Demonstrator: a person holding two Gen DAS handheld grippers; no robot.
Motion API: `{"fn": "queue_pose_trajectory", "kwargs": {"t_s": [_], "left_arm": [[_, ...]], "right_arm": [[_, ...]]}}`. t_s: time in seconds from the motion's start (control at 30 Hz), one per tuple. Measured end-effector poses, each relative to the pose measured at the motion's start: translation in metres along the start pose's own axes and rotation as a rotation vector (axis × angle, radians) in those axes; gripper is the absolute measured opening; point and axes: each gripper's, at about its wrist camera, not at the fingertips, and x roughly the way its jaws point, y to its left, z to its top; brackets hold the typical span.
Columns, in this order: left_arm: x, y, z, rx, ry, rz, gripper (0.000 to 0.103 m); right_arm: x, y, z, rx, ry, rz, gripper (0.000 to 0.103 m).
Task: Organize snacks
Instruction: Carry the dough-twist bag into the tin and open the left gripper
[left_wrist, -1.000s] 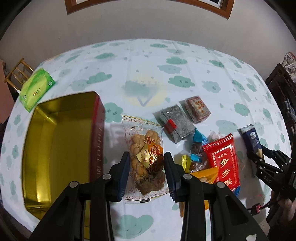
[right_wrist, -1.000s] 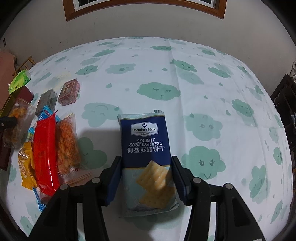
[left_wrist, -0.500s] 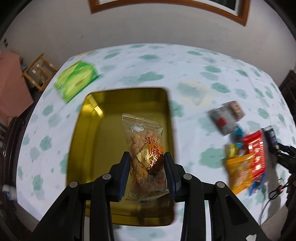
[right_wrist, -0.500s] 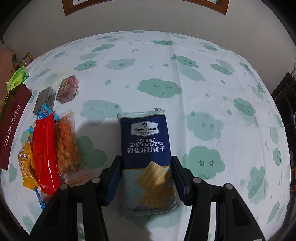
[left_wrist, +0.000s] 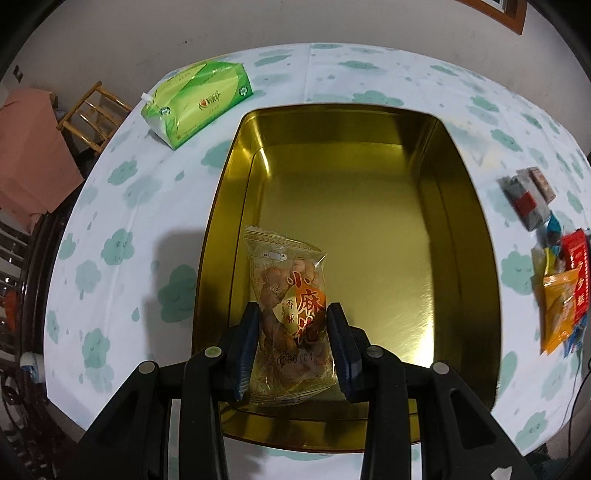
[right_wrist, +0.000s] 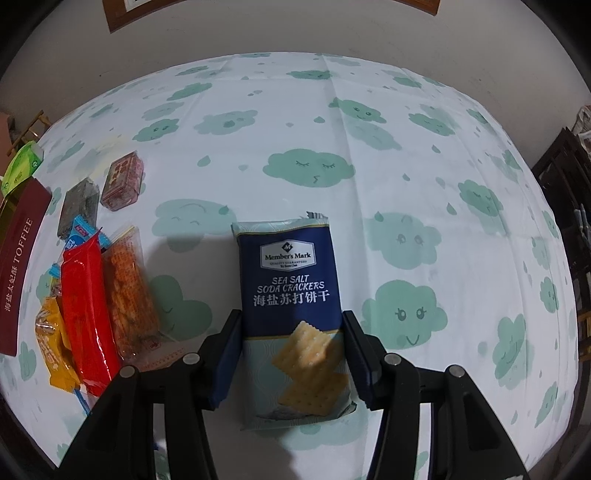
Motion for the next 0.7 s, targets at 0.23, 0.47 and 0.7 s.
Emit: {"fn": "queue_pose_trajectory", "kwargs": {"t_s": [0.23,0.47,0.7], "left_arm": [[0.0026,0.0012,-0.0027,0.011,-0.006,0.000,0.033],[0.0022,0.0010,-0.0034,0.014,-0.013,0.005,0.037],[0.0012,0.0031,-0.0047,0.014,-0.026,0.010,0.055]], "right_arm": [[0.0001,0.0013,-0.0001,0.030,0.008,-0.016,0.053],[-0.0006,0.0014,-0.0005,0.042,0.006,-0.021,0.053],[-0.0020,0.0019,-0.0018,0.055,-0.006,-0.023,0.051]]}}
